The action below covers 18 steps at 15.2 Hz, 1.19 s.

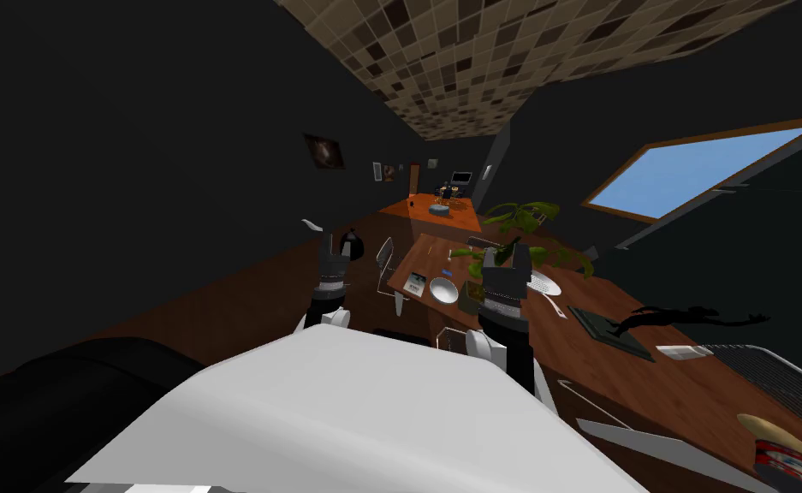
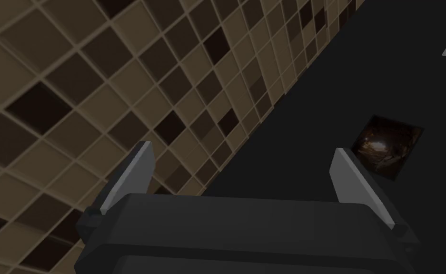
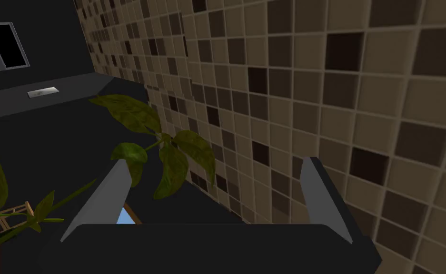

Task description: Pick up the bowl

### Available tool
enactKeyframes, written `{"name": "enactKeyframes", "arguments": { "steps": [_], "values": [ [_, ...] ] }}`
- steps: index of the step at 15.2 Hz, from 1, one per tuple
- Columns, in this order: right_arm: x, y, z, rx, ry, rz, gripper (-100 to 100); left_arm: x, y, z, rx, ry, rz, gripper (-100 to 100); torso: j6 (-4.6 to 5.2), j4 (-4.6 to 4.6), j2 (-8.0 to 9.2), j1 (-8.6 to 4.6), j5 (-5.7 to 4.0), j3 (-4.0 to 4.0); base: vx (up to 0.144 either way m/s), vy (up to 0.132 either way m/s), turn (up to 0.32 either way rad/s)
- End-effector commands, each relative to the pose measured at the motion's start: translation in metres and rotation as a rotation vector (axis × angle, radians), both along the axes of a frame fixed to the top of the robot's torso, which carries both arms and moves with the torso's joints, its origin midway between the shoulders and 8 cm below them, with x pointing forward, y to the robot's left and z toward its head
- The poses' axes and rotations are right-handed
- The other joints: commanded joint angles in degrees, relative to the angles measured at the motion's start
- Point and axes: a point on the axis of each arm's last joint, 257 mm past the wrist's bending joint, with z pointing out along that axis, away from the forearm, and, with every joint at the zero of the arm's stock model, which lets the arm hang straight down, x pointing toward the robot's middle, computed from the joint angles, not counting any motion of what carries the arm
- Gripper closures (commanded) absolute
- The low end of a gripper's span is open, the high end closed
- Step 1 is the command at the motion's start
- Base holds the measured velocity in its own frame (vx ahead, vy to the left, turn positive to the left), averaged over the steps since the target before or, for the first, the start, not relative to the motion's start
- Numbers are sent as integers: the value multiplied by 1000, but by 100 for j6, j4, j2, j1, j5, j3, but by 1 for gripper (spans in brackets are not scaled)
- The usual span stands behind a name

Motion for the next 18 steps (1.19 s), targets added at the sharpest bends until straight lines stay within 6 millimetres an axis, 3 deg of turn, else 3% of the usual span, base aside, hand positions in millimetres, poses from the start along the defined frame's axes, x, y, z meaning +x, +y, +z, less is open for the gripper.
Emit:
{"name": "enactKeyframes", "arguments": {
  "steps": [1,11,14,15,16,17,18],
  "values": [
    [2,6,-5,-47,18,17,-100,0,0,0,0,0,0,0,0,0,0,0,0,0,1,5,26],
    [15,31,-46,-281,131,68,-100,0,0,0,0,0,0,0,-1,-1,-3,7,1,-2,6,17,45],
    [19,40,-73,-399,193,84,-100,0,0,0,0,0,0,0,-1,-1,-4,8,2,-3,10,26,70],
    [19,40,-73,-403,193,86,-100,0,0,0,0,0,0,0,-2,-2,-6,9,1,-3,11,31,65],
    [21,43,-88,-460,226,90,-100,0,0,0,0,0,0,0,-1,-1,-6,10,2,-3,15,33,83],
    [21,44,-89,-469,227,94,-100,0,0,0,0,0,0,0,-1,-2,-6,11,2,-4,14,30,69],
    [22,46,-106,-532,261,100,-100,0,0,0,0,0,0,0,-1,-2,-6,11,3,-3,14,32,94]
  ]
}}
